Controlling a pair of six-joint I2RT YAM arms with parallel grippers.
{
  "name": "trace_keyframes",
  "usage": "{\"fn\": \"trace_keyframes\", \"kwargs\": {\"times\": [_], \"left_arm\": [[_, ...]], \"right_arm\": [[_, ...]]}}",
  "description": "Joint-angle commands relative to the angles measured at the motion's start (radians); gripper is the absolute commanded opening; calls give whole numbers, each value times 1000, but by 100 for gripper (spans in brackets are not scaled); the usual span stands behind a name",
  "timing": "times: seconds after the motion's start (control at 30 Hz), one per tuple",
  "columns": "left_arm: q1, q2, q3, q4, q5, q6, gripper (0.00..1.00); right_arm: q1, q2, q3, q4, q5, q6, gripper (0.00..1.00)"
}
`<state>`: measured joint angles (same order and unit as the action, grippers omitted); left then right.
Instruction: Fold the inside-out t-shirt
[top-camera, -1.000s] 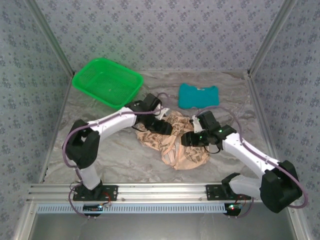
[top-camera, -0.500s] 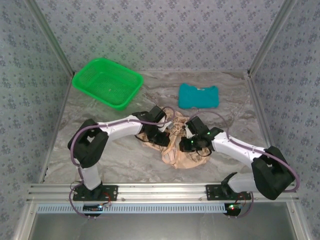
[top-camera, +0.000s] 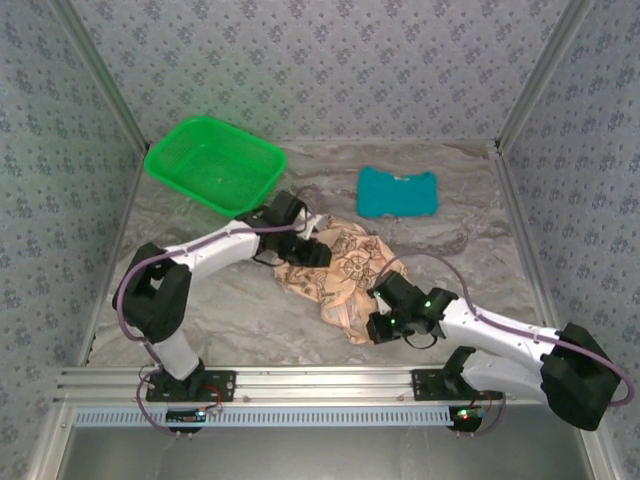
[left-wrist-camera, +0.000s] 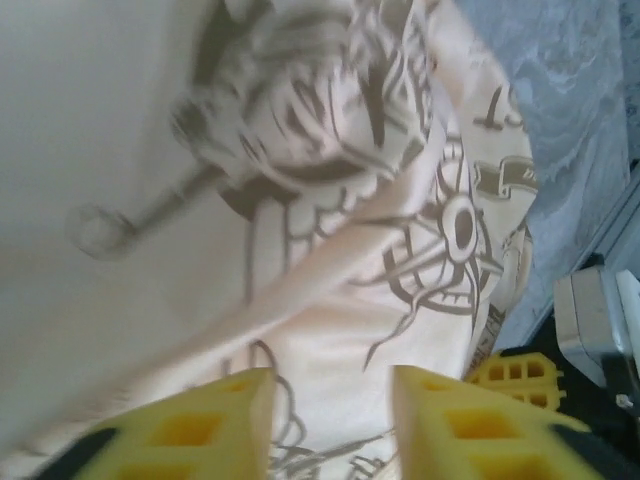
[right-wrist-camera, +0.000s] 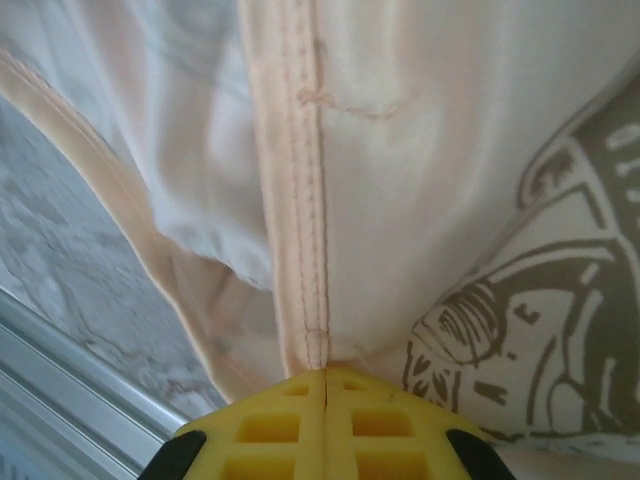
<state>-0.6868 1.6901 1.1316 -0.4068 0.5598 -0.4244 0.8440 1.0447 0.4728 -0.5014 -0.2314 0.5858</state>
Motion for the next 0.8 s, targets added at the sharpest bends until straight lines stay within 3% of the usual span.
{"fn": "trace_keyframes", "kwargs": {"times": [0.0, 0.1, 0.17, 0.27, 0.5, 0.57, 0.6, 0.77], "left_arm": [[-88, -38, -35, -21, -1, 53, 44], [-139, -42, -79, -12, -20, 57, 47], [-155, -55, -111, 10, -33, 46, 50], [-173, -80, -154, 33, -85, 55, 54], [-208, -55, -202, 55, -215, 42, 55], [-211, -48, -212, 74, -242, 23, 53], [-211, -42, -213, 77, -260, 15, 50], [-210, -46, -179, 53, -290, 20, 8]], "right_arm": [[-13, -87, 21, -73, 23, 33, 13], [-110, -136, 102, -176, 36, -53, 34], [-163, -130, 138, -165, 16, -90, 41], [-161, -68, 156, -104, 11, -106, 45], [-6, 122, 174, 10, 195, -42, 46], [14, 168, 174, 27, 255, -20, 41], [18, 186, 174, 30, 290, -6, 32], [-6, 161, 183, 1, 400, 35, 4]]}}
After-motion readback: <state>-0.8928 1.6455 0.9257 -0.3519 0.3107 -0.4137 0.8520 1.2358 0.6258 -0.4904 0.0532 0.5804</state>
